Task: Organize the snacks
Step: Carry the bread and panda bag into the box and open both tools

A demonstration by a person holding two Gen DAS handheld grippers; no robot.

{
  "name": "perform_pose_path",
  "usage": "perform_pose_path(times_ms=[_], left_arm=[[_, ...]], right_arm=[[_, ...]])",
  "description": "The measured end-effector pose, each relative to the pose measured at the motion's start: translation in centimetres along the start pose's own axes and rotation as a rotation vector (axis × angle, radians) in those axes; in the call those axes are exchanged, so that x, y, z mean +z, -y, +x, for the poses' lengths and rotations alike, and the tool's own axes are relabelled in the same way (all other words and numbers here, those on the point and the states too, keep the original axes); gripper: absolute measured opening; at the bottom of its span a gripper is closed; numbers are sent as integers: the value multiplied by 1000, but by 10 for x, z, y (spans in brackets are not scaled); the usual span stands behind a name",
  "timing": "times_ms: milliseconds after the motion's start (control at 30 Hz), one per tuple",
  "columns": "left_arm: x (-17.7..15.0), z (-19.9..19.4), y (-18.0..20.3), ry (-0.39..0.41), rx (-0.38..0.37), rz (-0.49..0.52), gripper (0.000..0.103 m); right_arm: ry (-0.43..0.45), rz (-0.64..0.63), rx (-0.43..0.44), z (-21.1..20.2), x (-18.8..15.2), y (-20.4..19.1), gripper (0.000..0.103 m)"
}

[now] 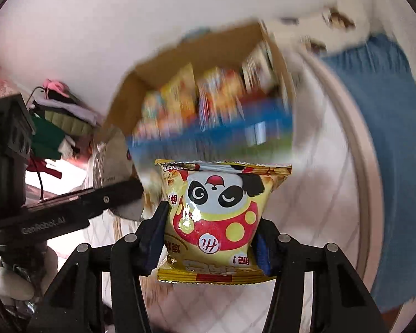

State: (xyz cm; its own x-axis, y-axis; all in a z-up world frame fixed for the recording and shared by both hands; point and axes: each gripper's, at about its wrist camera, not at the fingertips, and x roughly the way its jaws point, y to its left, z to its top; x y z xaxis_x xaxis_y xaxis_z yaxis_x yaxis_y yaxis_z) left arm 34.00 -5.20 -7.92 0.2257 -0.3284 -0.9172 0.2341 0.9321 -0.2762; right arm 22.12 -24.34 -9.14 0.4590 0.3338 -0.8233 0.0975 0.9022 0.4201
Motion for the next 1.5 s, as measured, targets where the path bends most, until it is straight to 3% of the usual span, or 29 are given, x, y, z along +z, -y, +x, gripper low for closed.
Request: perform_pose_path(times_ms=[100,233,367,467,533,600,633,667,700,733,1100,1500], left_arm=[[50,15,-12,-31,36,-18,48],[101,48,-38,-104,96,-52,48],[125,78,-56,-176,170,-64,48],[129,89,-59,-208,175,-74,48],[131,101,-64,-242,173,-88,49],[131,106,-70,-258,193,-105,49],[130,109,-74,-260,205,-114,51],[129,110,-77,-256,213,-118,65],[128,109,-78,-250,221,-120,86],[127,109,-79,-245,224,-117,92],[104,79,-71,-191,206,-119,92],[61,28,-54,2,261,-82,92]], right_arm=[[4,-20,-10,16,53,-12,56],[-59,-40,-44,57,113,-25,56],[-125,-60,-94,112,146,-40,56],[-172,-78,-127,141,159,-44,56],[-196,-74,-130,157,164,-45,57],[-254,-73,-149,174,166,-44,68],[-282,-71,-161,180,167,-43,92],[-293,-67,-162,182,165,-42,101],[-296,-64,-161,183,166,-40,101],[-300,-62,-165,184,166,-39,101],[-262,-63,-210,163,164,-31,101],[-142,-99,-240,111,130,-40,101]])
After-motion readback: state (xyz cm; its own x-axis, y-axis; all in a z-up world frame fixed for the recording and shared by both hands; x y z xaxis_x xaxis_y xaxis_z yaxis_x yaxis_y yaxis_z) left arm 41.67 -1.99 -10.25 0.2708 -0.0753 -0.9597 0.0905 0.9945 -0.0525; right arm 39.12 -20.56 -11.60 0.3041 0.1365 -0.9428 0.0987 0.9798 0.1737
